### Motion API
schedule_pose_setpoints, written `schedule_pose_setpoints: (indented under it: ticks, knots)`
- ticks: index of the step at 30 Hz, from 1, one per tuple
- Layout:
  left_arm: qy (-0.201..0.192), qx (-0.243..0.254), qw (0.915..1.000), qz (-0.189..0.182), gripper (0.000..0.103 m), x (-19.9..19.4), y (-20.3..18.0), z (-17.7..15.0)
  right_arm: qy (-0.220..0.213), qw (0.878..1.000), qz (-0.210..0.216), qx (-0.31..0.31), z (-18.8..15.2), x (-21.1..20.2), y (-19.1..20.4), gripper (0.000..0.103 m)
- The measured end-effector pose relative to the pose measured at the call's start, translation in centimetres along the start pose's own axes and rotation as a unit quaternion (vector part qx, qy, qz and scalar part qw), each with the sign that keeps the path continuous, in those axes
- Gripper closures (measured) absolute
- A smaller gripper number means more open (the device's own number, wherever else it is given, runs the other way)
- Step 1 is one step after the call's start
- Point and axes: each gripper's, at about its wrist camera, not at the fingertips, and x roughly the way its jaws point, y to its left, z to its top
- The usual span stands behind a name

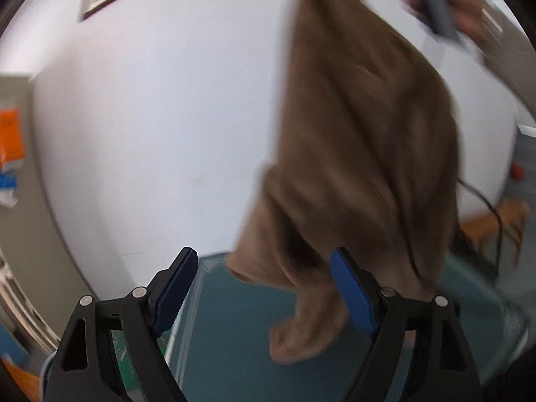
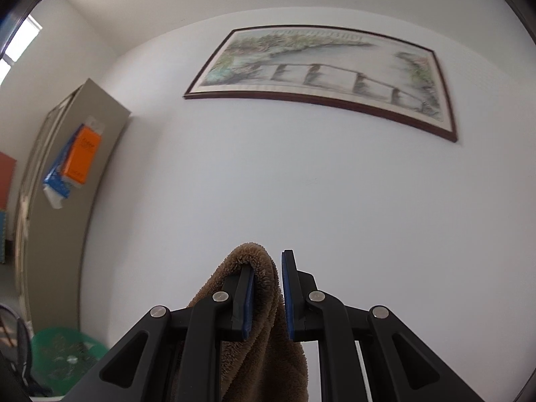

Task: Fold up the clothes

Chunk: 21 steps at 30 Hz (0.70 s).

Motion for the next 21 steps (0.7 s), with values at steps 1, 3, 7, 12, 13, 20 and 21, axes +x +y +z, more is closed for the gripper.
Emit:
schedule_pose_setpoints:
  ticks: [1, 3, 7, 12, 13, 20, 21]
  knots:
    - [0.007, 0.01, 0.9999, -0.001, 0.018, -0.3, -1.6, -0.6, 0.001, 1.0, 0.006, 0.001, 0.1, -0.4, 0.0, 0.089]
    - [0.013, 0.02, 0.9997, -0.007, 0.018, -0.9, -4.7, -1.6, 0.002, 1.0, 0.02, 0.006, 0.2, -1.3, 0.0, 0.089]
    - [-0.005, 0.028, 0.9993, 0.022, 0.018, -1.3, -10.0, -2.3, -0.002, 0.999, 0.042, 0.003, 0.5, -3.6, 0.0, 0.089]
    - [-0.04, 0.077, 0.9881, 0.126, 0.018, -1.1, -15.4, -1.9, -0.008, 0.998, 0.058, 0.014, 0.9, -6.2, -1.1, 0.089]
    - [-0.05, 0.089, 0.9834, 0.15, 0.018, -1.1, -16.2, -1.6, -0.009, 0.998, 0.057, 0.017, 0.8, -6.6, -1.3, 0.089]
    - [-0.096, 0.153, 0.9631, 0.199, 0.02, -1.1, -19.0, 0.2, -0.009, 0.998, 0.045, 0.042, 0.2, -8.6, -3.9, 0.089]
    - [-0.088, 0.151, 0.9682, 0.179, 0.026, -1.0, -19.0, 0.4, -0.008, 0.998, 0.042, 0.045, 0.0, -8.7, -4.3, 0.089]
